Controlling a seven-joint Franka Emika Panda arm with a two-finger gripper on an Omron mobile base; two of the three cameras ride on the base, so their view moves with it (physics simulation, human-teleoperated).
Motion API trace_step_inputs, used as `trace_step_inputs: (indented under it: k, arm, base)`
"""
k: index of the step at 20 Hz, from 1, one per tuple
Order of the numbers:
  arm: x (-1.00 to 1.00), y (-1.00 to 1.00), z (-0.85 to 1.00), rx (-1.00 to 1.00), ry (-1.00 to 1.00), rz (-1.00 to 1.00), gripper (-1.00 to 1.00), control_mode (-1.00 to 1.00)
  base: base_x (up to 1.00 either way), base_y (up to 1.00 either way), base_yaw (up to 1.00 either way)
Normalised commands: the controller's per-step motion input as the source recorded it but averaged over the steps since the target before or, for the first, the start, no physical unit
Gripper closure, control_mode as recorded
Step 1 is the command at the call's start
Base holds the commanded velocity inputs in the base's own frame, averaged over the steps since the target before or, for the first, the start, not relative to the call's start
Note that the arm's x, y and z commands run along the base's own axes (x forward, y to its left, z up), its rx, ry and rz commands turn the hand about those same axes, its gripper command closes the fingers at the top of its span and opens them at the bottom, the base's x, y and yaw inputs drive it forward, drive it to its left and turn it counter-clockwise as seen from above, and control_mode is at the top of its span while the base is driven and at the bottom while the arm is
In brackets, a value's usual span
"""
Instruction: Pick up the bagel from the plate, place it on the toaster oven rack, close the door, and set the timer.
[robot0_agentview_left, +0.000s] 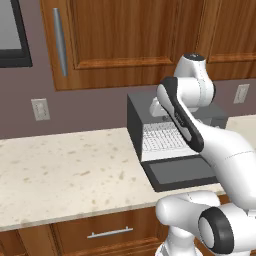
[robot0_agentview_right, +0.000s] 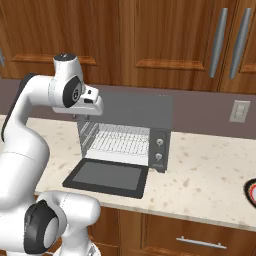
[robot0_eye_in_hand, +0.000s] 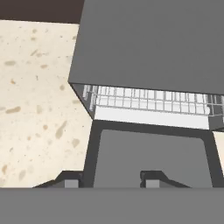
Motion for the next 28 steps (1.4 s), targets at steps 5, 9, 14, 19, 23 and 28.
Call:
trace_step_inputs:
  k: [5,9,14,19,23,28]
  arm:
    - [0.00,0.00,0.00,0.00,0.00,0.00,-1.00,1.00]
    - [0.00,0.00,0.00,0.00,0.00,0.00,-1.00,1.00]
    - [0.00,0.00,0.00,0.00,0.00,0.00,-1.00,1.00]
    - [0.00,0.00,0.00,0.00,0.00,0.00,-1.00,1.00]
    - [0.00,0.00,0.00,0.00,0.00,0.00,-1.00,1.00]
    - [0.00,0.00,0.00,0.00,0.00,0.00,-1.00,1.00]
  base:
    - [0.00,-0.03,0.00]
    - [0.00,-0.48,0.00]
    - [0.00,-0.81,0.00]
    - [0.01,-0.78,0.00]
    - [0.11,-0.65,0.00]
    - [0.15,-0.53,0.00]
